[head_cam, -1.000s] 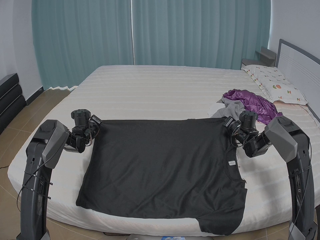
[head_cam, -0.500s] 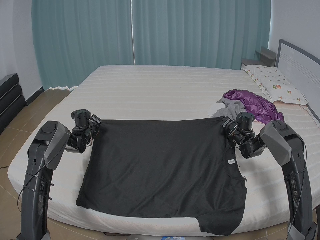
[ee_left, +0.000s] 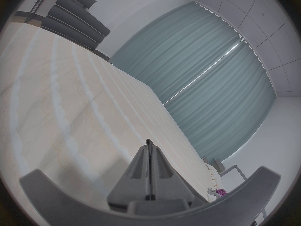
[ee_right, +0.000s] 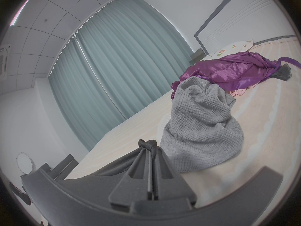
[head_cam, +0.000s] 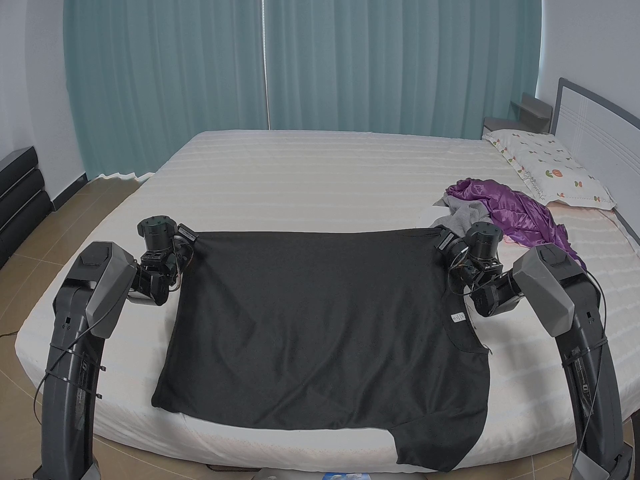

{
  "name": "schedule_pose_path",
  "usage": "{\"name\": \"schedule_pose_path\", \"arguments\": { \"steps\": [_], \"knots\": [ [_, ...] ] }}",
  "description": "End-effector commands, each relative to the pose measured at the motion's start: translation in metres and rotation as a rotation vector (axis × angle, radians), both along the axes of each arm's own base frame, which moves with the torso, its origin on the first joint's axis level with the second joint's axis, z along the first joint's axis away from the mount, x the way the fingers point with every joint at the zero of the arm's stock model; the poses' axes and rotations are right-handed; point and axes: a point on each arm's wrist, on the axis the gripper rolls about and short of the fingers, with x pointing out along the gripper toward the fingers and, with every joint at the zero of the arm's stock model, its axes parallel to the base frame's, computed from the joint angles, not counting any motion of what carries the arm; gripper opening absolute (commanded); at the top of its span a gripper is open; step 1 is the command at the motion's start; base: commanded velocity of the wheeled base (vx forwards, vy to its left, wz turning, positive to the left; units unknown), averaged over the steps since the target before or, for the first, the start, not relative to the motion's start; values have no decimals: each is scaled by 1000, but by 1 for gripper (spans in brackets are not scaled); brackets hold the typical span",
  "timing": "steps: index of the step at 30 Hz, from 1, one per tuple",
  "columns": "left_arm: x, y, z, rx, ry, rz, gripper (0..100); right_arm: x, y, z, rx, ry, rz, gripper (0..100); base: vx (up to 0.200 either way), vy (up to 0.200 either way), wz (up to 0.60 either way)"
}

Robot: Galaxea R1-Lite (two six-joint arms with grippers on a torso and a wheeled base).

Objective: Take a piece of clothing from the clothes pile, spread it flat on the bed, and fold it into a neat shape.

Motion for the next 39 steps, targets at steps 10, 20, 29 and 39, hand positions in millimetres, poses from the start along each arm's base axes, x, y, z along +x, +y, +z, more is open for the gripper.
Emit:
{"name": "schedule_pose_path", "arguments": {
  "steps": [10, 20, 29, 39],
  "knots": [
    [2, -1, -11, 1, 15, -7, 0, 0, 3, -28, -39, 38, 6, 0, 0, 0, 0],
    [2, -7, -22, 14, 38, -22, 0, 1, 4, -34, -44, 53, 7, 0, 0, 0, 0],
    [1, -11, -26, 27, 51, -32, 0, -1, 9, -38, -48, 68, 19, 100, 0, 0, 0],
    [-2, -12, -25, 29, 60, -25, 100, -11, 0, -16, -52, 71, 11, 100, 0, 0, 0]
  ]
}}
